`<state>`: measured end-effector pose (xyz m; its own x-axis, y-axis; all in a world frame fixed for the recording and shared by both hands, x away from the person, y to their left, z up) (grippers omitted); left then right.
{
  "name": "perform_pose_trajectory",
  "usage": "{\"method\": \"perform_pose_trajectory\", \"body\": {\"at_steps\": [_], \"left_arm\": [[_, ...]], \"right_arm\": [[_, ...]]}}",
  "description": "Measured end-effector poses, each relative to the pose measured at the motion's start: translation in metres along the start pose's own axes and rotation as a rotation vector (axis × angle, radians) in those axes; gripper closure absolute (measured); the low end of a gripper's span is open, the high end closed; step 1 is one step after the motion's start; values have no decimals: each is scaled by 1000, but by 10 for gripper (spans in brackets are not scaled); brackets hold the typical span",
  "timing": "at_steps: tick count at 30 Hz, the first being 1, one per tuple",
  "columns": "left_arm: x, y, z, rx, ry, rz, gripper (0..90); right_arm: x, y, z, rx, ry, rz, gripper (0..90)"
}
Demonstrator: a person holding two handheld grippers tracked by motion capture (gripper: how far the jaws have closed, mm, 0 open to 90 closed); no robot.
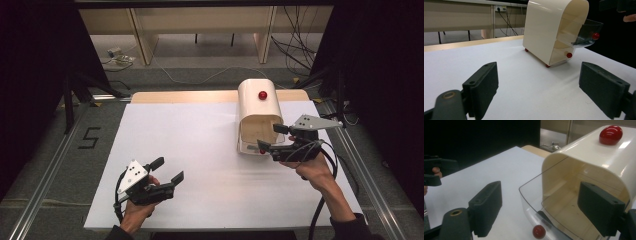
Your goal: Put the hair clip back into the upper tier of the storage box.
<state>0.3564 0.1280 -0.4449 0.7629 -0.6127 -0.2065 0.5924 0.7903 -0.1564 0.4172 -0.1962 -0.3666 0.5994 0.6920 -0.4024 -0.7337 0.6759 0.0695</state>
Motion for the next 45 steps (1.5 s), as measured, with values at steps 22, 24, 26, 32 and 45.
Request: {"method": "perform_pose_trajectory", "body": {"at_steps": [22,24,26,32,45], "left_arm": [[0,0,0,-4,-2,-5,155],[0,0,0,-4,1,-5,155],[0,0,0,-3,3,-5,155],[1,0,-1,-4,12,-9,154],[3,0,-3,1,25,-17,150]], "right_arm": [[-12,-3,-15,32,-107,-35,185],[-12,-4,-19,44,-112,-34,185],[-13,-5,-22,43,-118,-41,185],[-13,-5,-30,53,-124,-42,184],[-12,-1,-44,64,-126,-55,185]]}}
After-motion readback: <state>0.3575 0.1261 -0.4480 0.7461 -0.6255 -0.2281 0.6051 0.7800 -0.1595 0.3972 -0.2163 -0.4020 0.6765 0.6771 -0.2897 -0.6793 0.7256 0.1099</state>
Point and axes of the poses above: each handheld gripper's, and its own axes: x roughly forward along the jaws, z roughly out of its top, y roughly to its left, the point moved 7 cm from there along x, roughly forward along the jaws, and after that the axes turned 1 degree about z, right-handed, at the moved point
